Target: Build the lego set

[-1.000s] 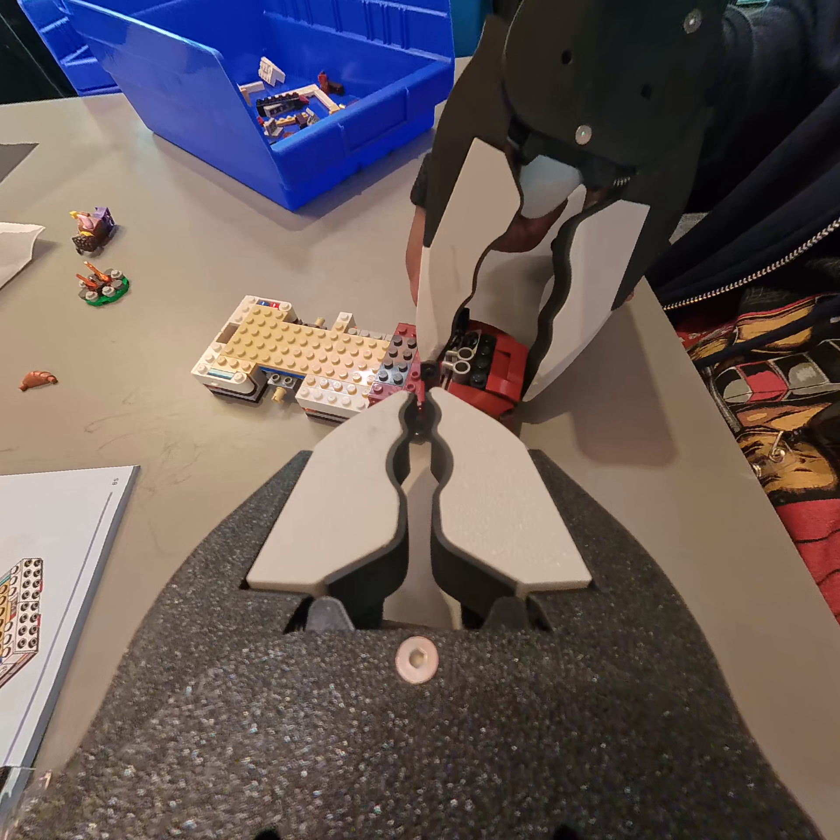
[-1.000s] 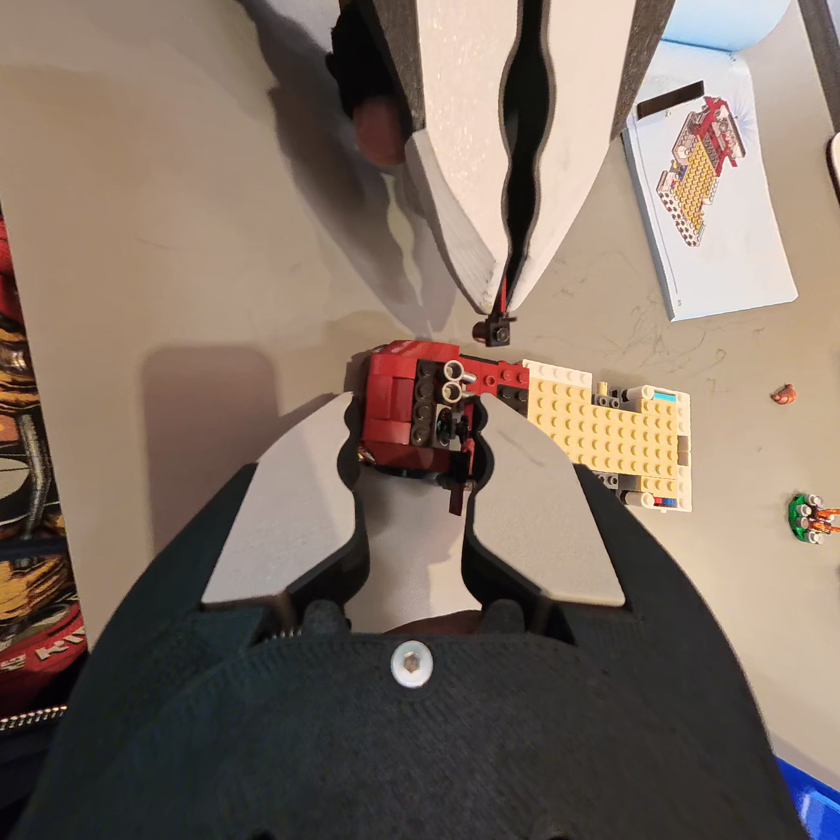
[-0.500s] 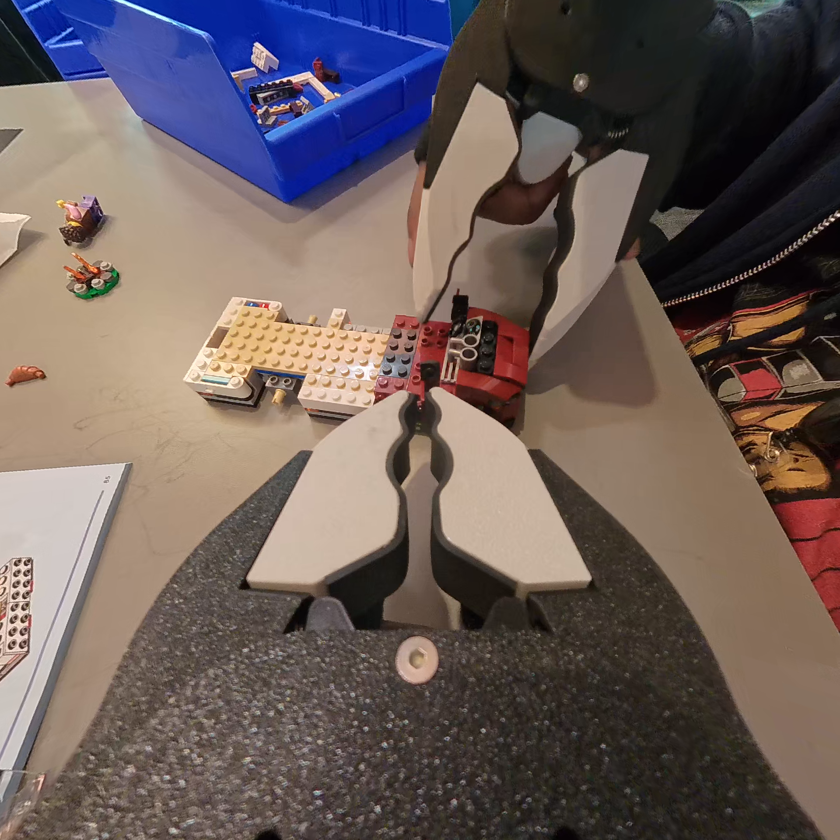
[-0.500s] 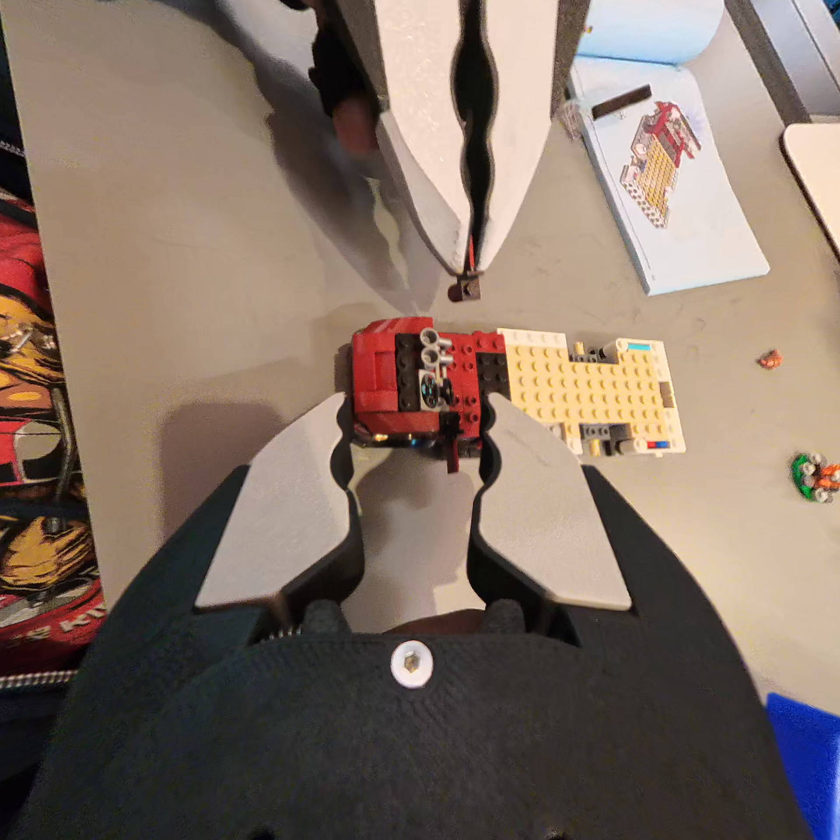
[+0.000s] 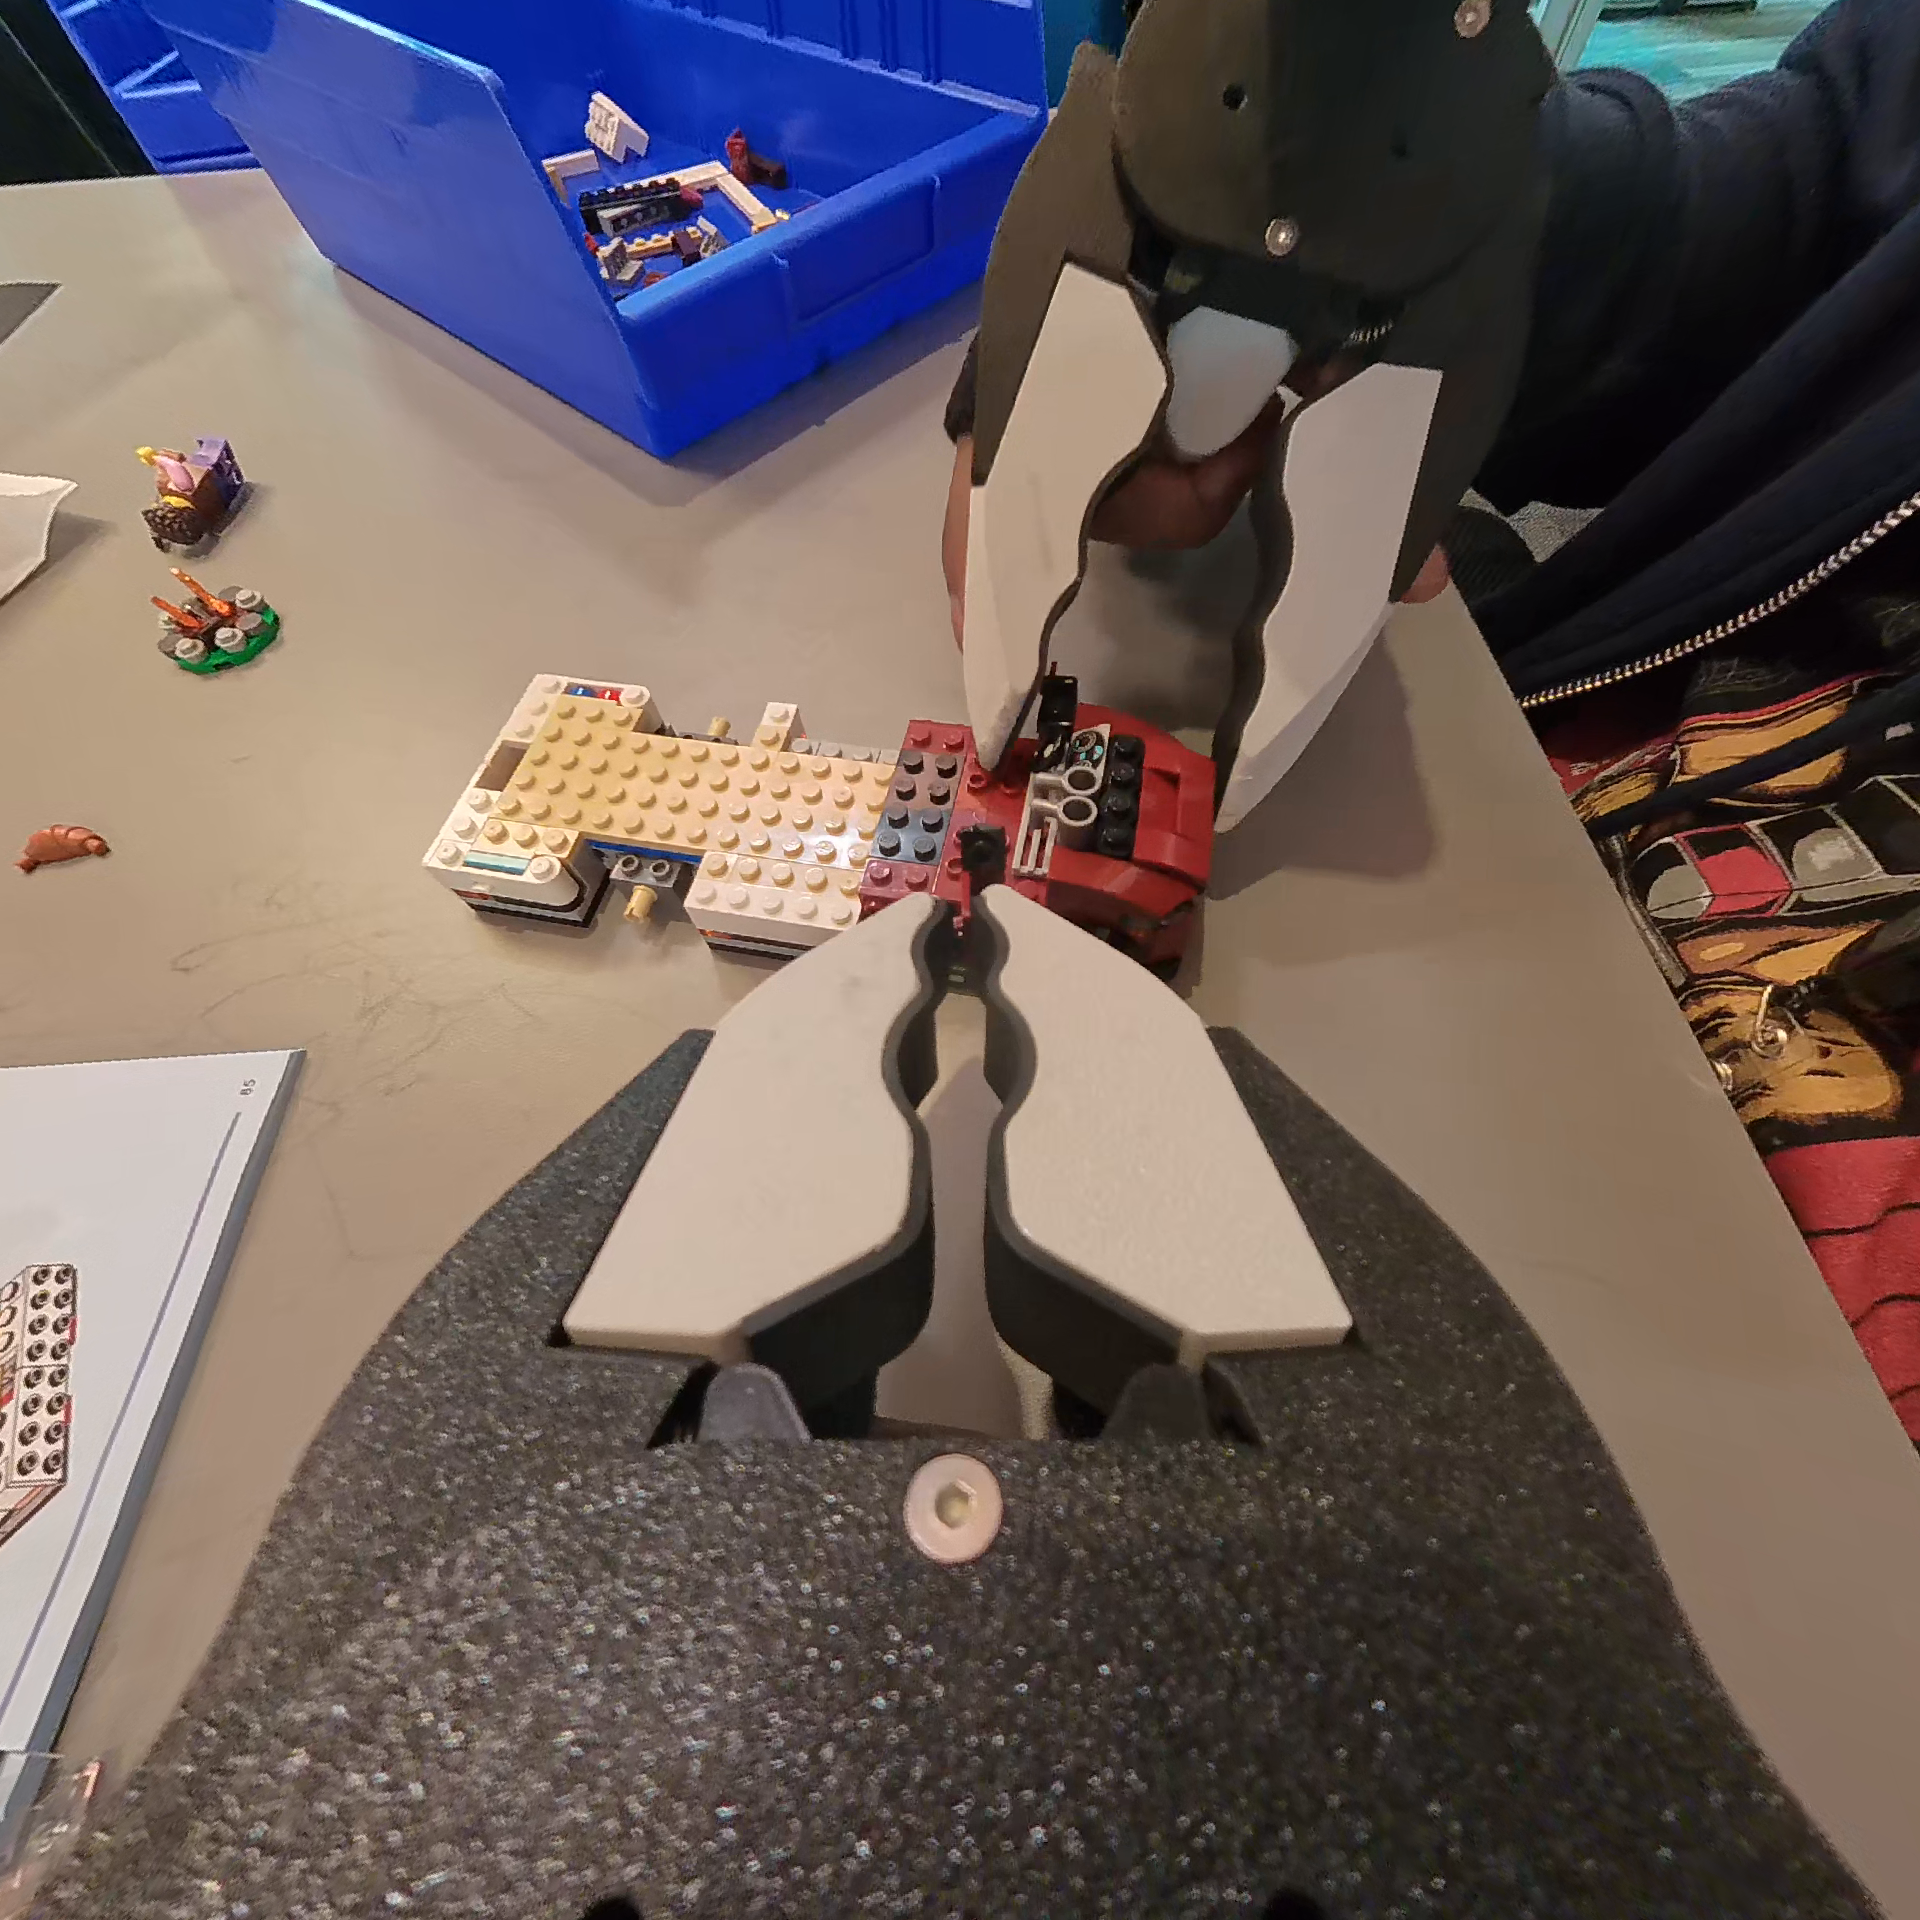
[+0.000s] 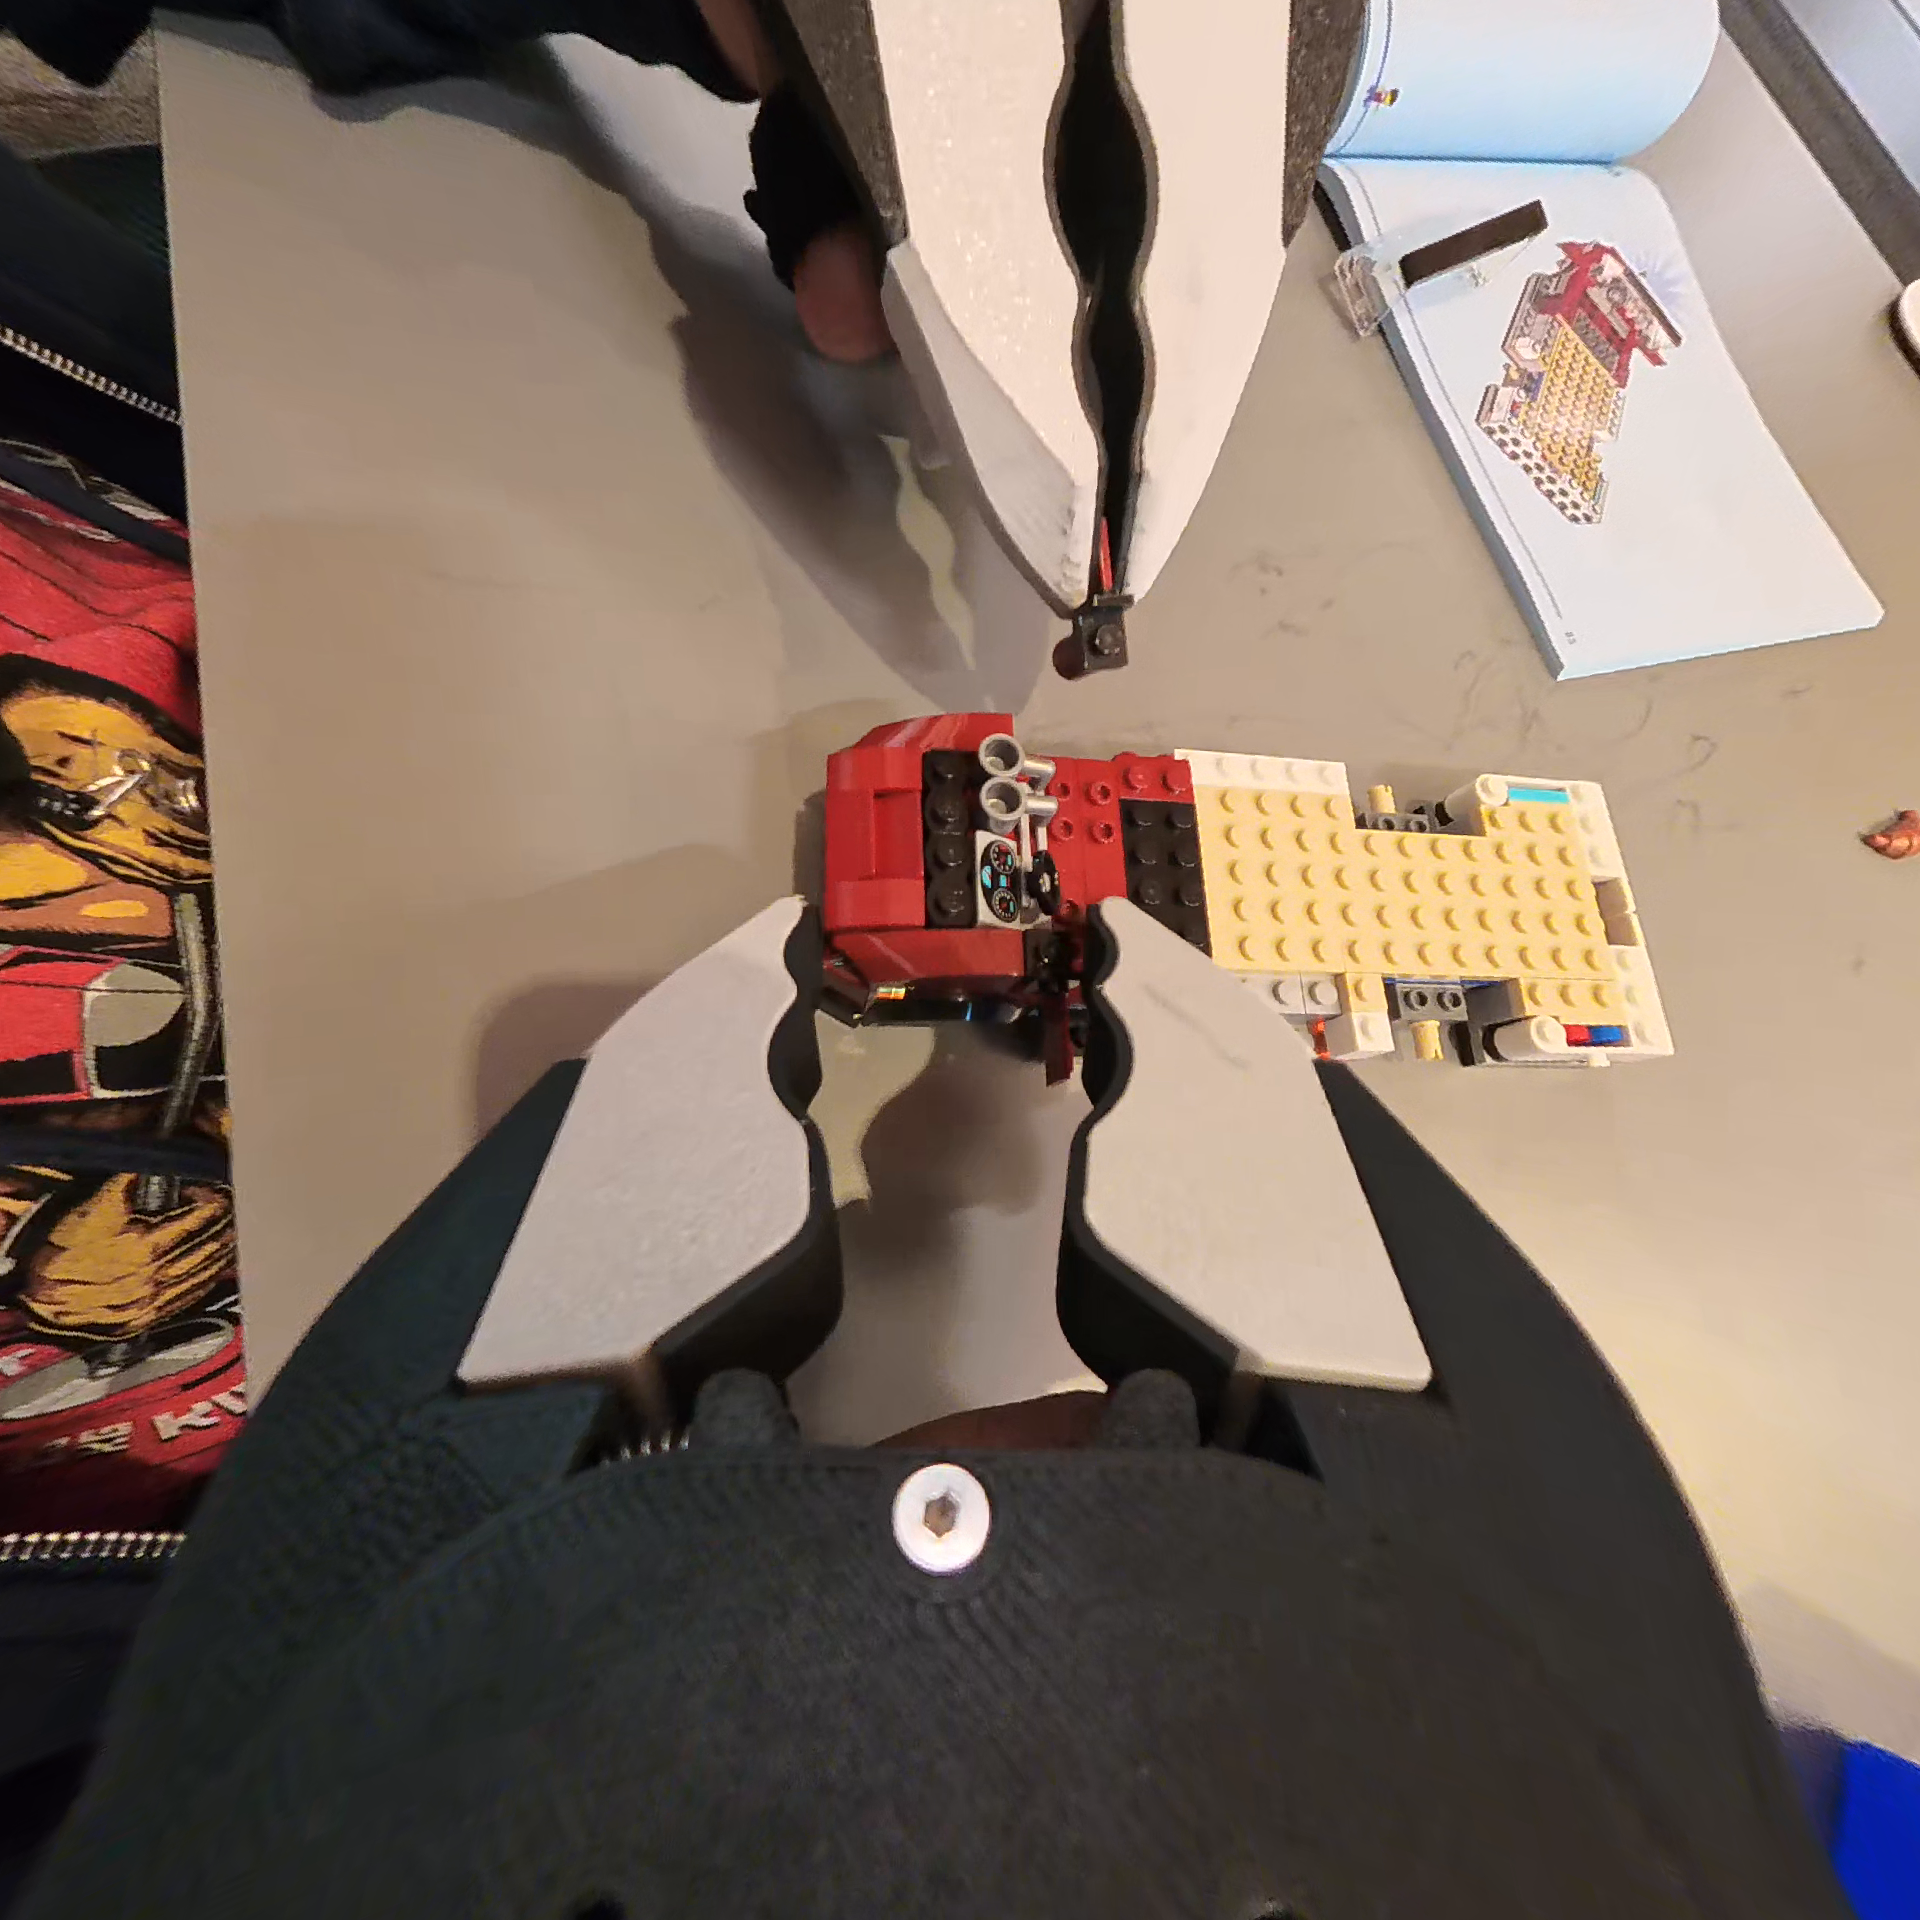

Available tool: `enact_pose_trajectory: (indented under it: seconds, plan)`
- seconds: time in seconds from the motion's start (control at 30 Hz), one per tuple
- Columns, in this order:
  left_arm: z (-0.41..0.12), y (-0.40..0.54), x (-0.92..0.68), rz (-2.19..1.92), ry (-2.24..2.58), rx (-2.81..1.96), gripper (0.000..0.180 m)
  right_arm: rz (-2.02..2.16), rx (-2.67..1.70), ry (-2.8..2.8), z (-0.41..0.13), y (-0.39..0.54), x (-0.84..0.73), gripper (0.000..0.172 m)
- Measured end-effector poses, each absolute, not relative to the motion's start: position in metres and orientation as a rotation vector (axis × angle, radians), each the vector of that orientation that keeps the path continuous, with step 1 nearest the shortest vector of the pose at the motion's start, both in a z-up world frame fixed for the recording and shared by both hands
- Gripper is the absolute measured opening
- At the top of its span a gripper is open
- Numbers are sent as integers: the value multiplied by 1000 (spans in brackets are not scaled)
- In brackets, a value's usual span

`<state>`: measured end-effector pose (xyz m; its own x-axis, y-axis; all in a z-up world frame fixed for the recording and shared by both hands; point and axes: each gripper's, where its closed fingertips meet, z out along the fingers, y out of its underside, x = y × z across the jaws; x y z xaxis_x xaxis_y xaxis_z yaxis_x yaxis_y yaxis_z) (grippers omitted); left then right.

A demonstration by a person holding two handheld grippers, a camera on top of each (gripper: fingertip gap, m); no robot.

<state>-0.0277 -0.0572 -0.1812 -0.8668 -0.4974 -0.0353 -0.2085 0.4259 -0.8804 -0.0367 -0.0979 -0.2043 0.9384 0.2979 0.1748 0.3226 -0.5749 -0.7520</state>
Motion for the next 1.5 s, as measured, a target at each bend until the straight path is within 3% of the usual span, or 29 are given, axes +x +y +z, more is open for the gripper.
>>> enact_pose_trajectory:
  seconds: [0.43, 0.97, 1.5]
  plan:
    - [-181, -57, -28, -1424, 2393, -614, 3, -82, -2161, -467, -199, -99, -35, 50]
    - [-182, -57, -29, -1407, 2396, -609, 3, 19, -2203, -473, -207, -100, -26, 92]
    - [-180, -58, -30, -1434, 2394, -612, 3, -26, -2252, -463, -212, -87, -21, 80]
